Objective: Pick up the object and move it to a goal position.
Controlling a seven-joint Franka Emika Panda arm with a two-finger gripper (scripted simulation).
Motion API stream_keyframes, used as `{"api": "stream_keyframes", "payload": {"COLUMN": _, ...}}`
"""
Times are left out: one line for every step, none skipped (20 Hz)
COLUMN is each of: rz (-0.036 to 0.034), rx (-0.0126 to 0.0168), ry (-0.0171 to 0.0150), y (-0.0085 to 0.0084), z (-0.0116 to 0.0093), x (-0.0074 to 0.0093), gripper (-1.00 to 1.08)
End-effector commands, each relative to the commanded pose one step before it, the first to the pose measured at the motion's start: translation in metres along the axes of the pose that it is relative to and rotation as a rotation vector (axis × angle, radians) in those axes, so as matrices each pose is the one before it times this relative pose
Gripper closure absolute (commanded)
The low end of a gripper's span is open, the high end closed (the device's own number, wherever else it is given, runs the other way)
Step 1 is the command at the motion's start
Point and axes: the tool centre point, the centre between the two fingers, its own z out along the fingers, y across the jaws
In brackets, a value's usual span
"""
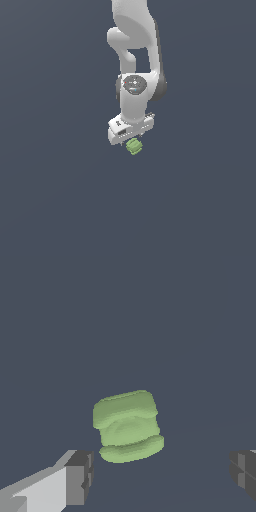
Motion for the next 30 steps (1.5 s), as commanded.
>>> {"api": "stream_keyframes", "payload": {"rz": -0.06438, "rx": 0.00096, "ry": 0.00614, "y": -0.0053, "z": 0.00674, "x": 0.00038, "gripper": -0.92}}
{"api": "stream_keyframes", "payload": {"rz": -0.02143, "rx": 0.00042, "ry": 0.002, "y": -0.00185, "z": 0.00228, "x": 0.00019, "gripper": -0.92}}
{"api": "stream_keyframes", "payload": {"rz": -0.01985, "rx": 0.0004, "ry": 0.00189, "y": -0.00172, "z": 0.0021, "x": 0.0002, "gripper": -0.92}}
{"api": "stream_keyframes", "payload": {"rz": -0.01826, "rx": 0.00037, "ry": 0.00178, "y": -0.00159, "z": 0.00192, "x": 0.00021, "gripper": -0.92}}
{"api": "stream_keyframes", "payload": {"rz": -0.01667, "rx": 0.00034, "ry": 0.00165, "y": -0.00146, "z": 0.00174, "x": 0.00021, "gripper": -0.92}}
{"api": "stream_keyframes", "payload": {"rz": -0.01508, "rx": 0.0003, "ry": 0.00152, "y": -0.00133, "z": 0.00156, "x": 0.00021, "gripper": -0.92}}
{"api": "stream_keyframes", "payload": {"rz": -0.01349, "rx": 0.00027, "ry": 0.00138, "y": -0.0012, "z": 0.00139, "x": 0.0002, "gripper": -0.92}}
{"api": "stream_keyframes", "payload": {"rz": -0.01191, "rx": 0.00024, "ry": 0.00123, "y": -0.00106, "z": 0.00122, "x": 0.00019, "gripper": -0.92}}
{"api": "stream_keyframes", "payload": {"rz": -0.01031, "rx": 0.00021, "ry": 0.00108, "y": -0.00092, "z": 0.00106, "x": 0.00017, "gripper": -0.92}}
{"api": "stream_keyframes", "payload": {"rz": -0.00873, "rx": 0.00017, "ry": 0.00092, "y": -0.00078, "z": 0.00089, "x": 0.00015, "gripper": -0.92}}
{"api": "stream_keyframes", "payload": {"rz": -0.00715, "rx": 0.00014, "ry": 0.00076, "y": -0.00064, "z": 0.00073, "x": 0.00013, "gripper": -0.92}}
{"api": "stream_keyframes", "payload": {"rz": -0.00556, "rx": 0.00011, "ry": 0.0006, "y": -0.0005, "z": 0.00056, "x": 0.0001, "gripper": -0.92}}
{"api": "stream_keyframes", "payload": {"rz": -0.00394, "rx": 0.00008, "ry": 0.00042, "y": -0.00034, "z": 0.0004, "x": 0.00007, "gripper": -0.92}}
{"api": "stream_keyframes", "payload": {"rz": -0.00238, "rx": 0.00005, "ry": 0.00026, "y": -0.00021, "z": 0.00024, "x": 0.00004, "gripper": -0.92}}
{"api": "stream_keyframes", "payload": {"rz": -0.00084, "rx": 0.00002, "ry": 0.00009, "y": -0.00009, "z": 0.00008, "x": 0.00003, "gripper": -0.92}}
{"api": "stream_keyframes", "payload": {"rz": 0.00495, "rx": 0.00019, "ry": -0.00084, "y": 0.0003, "z": -0.00032, "x": -0.00015, "gripper": -0.92}}
{"api": "stream_keyframes", "payload": {"rz": 0.0, "rx": 0.0, "ry": 0.0, "y": 0.00001, "z": 0.00034, "x": -0.00002, "gripper": -0.92}}
{"api": "stream_keyframes", "payload": {"rz": 0.0, "rx": 0.0, "ry": 0.0, "y": 0.00003, "z": 0.00102, "x": -0.00005, "gripper": -0.92}}
{"api": "stream_keyframes", "payload": {"rz": 0.0, "rx": 0.0, "ry": 0.0, "y": 0.00004, "z": 0.0017, "x": -0.00009, "gripper": -0.92}}
{"api": "stream_keyframes", "payload": {"rz": -0.00048, "rx": -0.00001, "ry": 0.00007, "y": -0.00017, "z": 0.00233, "x": 0.00003, "gripper": -0.92}}
{"api": "stream_keyframes", "payload": {"rz": -0.00048, "rx": 0.0, "ry": 0.00008, "y": -0.00016, "z": 0.003, "x": -0.00001, "gripper": -0.92}}
{"api": "stream_keyframes", "payload": {"rz": -0.00048, "rx": 0.0, "ry": 0.00008, "y": -0.00015, "z": 0.00365, "x": -0.00006, "gripper": -0.92}}
{"api": "stream_keyframes", "payload": {"rz": -0.00048, "rx": 0.0, "ry": 0.00008, "y": -0.00014, "z": 0.0043, "x": -0.0001, "gripper": -0.92}}
{"api": "stream_keyframes", "payload": {"rz": -0.00048, "rx": 0.00001, "ry": 0.00008, "y": -0.00014, "z": 0.00492, "x": -0.00015, "gripper": -0.92}}
{"api": "stream_keyframes", "payload": {"rz": -0.00048, "rx": 0.00001, "ry": 0.00008, "y": -0.00012, "z": 0.00549, "x": -0.00018, "gripper": -0.92}}
{"api": "stream_keyframes", "payload": {"rz": -0.00068, "rx": 0.0, "ry": 0.00011, "y": -0.0002, "z": 0.00524, "x": -0.00007, "gripper": -0.92}}
{"api": "stream_keyframes", "payload": {"rz": -0.00048, "rx": -0.00001, "ry": 0.00008, "y": -0.0001, "z": 0.00458, "x": -0.00006, "gripper": -0.92}}
{"api": "stream_keyframes", "payload": {"rz": -0.00048, "rx": -0.00002, "ry": 0.00008, "y": -0.00007, "z": 0.00391, "x": 0.00003, "gripper": -0.92}}
{"api": "stream_keyframes", "payload": {"rz": 0.0, "rx": 0.0, "ry": 0.0, "y": 0.00018, "z": 0.00327, "x": -0.00004, "gripper": -0.92}}
{"api": "stream_keyframes", "payload": {"rz": -0.00048, "rx": -0.00008, "ry": 0.00007, "y": -0.00002, "z": 0.00253, "x": 0.00021, "gripper": -0.92}}
